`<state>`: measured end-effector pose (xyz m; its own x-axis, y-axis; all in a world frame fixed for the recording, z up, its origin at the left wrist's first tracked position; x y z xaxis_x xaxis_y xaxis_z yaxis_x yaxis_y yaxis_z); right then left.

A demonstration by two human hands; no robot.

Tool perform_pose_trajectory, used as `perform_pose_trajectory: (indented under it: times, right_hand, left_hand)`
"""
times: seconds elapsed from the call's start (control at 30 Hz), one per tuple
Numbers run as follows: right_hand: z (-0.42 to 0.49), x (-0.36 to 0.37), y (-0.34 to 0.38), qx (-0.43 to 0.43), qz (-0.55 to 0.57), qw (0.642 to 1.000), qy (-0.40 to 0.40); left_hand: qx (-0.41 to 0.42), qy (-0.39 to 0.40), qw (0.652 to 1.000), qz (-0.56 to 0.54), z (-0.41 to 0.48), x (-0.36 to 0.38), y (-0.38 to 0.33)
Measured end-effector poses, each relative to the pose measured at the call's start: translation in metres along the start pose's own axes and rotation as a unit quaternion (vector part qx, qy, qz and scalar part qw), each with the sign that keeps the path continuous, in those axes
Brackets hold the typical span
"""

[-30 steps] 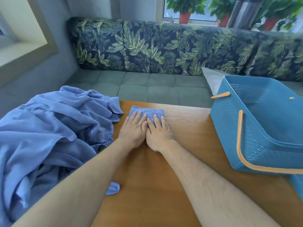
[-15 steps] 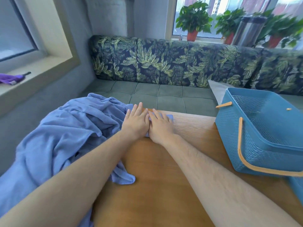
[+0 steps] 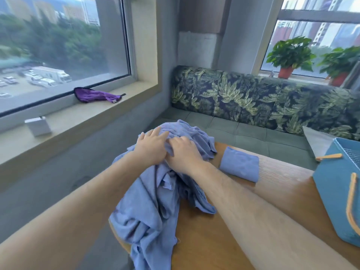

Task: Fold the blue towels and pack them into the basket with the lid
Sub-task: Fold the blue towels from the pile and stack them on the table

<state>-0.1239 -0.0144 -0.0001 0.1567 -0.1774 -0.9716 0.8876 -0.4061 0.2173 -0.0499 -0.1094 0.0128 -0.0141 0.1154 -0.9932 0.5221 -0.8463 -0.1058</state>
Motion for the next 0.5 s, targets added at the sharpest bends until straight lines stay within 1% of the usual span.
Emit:
perform_pose_trajectory:
  times: [0.07,0.13,0.2,0.27,0.33,0.4,0.43,0.5]
  right_hand:
    - [0.005,0.008,0.010,0.008,-0.033,0.999,0.019]
    - [0.007,0.010,0.013,0.030,-0.041,0.998,0.025]
    - [0.004,0.007,0.012,0.042,-0.004,0.999,-0.015]
    - [0.000,0.001,0.008,0.036,0.042,0.996,-0.063]
    - [-0.010,-0.008,0.001,0.022,0.085,0.991,-0.104]
    - [-0.024,-0.021,-0.008,0.004,0.110,0.985,-0.134]
    - [-0.030,-0.027,-0.013,0.001,0.114,0.984,-0.139]
    - [-0.040,-0.035,-0.023,0.020,0.135,0.984,-0.119]
  left_hand:
    - [-0.007,0.033,0.999,-0.019,-0.006,0.003,0.020]
    - [-0.006,0.034,0.999,-0.022,-0.009,0.010,0.029]
    - [-0.005,0.014,0.999,-0.042,-0.008,0.013,0.034]
    - [-0.014,-0.003,0.996,-0.089,-0.004,0.010,0.040]
    - [-0.015,0.003,0.995,-0.102,0.001,0.004,0.042]
    - [0.018,0.015,0.996,-0.087,0.004,-0.002,0.036]
    - [0.037,0.020,0.994,-0.097,0.002,-0.006,0.027]
    - [0.076,0.014,0.989,-0.125,-0.003,-0.010,0.004]
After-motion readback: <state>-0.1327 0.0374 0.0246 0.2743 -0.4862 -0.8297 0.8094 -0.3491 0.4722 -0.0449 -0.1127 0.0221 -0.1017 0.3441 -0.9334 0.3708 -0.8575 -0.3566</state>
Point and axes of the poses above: each hand's wrist, its own z-axis towards the middle knuckle, its own x-axis out of the palm, y = z × x, the point moved 3 cm from there along z, towards the middle knuckle, and after that the axes turned 10 degrees about y, right-handed, at the moved point
